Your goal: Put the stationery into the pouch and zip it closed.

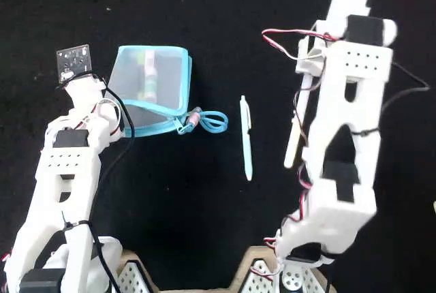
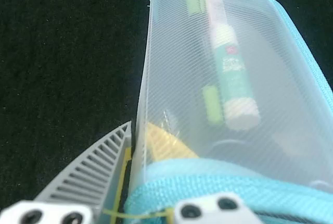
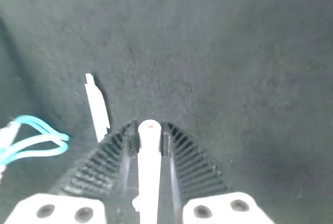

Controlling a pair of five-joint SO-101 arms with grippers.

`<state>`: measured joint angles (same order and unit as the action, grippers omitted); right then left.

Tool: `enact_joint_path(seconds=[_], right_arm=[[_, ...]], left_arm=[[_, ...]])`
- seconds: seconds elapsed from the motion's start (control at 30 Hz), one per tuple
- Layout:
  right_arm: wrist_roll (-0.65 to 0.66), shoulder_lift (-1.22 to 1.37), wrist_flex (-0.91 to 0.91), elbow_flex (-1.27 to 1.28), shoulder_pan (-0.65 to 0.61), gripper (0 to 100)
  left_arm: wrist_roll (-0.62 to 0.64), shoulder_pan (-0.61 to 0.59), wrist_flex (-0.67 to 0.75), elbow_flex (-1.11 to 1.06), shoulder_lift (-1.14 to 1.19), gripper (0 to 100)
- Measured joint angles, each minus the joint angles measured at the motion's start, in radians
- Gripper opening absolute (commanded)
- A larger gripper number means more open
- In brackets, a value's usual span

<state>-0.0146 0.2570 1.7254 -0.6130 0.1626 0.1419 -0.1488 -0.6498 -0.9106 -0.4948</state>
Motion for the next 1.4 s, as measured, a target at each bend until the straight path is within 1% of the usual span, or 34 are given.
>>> enact_joint_path(seconds=[0.3, 0.43, 0.5, 0.77, 0.9, 1.2, 1.27, 1.4], right_arm=[[-0.068, -0.166, -0.011, 0.009, -0.017, 1.1], [-0.069, -0.259, -0.012, 0.087, -0.068, 1.1], [-0.069, -0.327, -0.046, 0.16, -0.094, 1.1], [-0.071, -0.624, -0.334, 0.578, -0.166, 1.1], [-0.071, -0.804, -0.466, 0.755, -0.226, 1.5], [-0.071, -1.204, -0.746, 1.125, -0.466, 1.5], [-0.071, -1.283, -0.839, 1.221, -0.52, 1.5], [-0.071, -1.404, -1.085, 1.412, -0.629, 1.2]], left_arm=[[0.0, 0.0, 0.0, 0.0, 0.0, 3], [0.0, 0.0, 0.0, 0.0, 0.0, 3], [0.0, 0.0, 0.0, 0.0, 0.0, 3], [0.0, 0.0, 0.0, 0.0, 0.0, 3], [0.0, 0.0, 0.0, 0.0, 0.0, 3], [0.0, 0.0, 0.0, 0.0, 0.0, 3], [0.0, 0.0, 0.0, 0.0, 0.0, 3], [0.0, 0.0, 0.0, 0.0, 0.0, 3]])
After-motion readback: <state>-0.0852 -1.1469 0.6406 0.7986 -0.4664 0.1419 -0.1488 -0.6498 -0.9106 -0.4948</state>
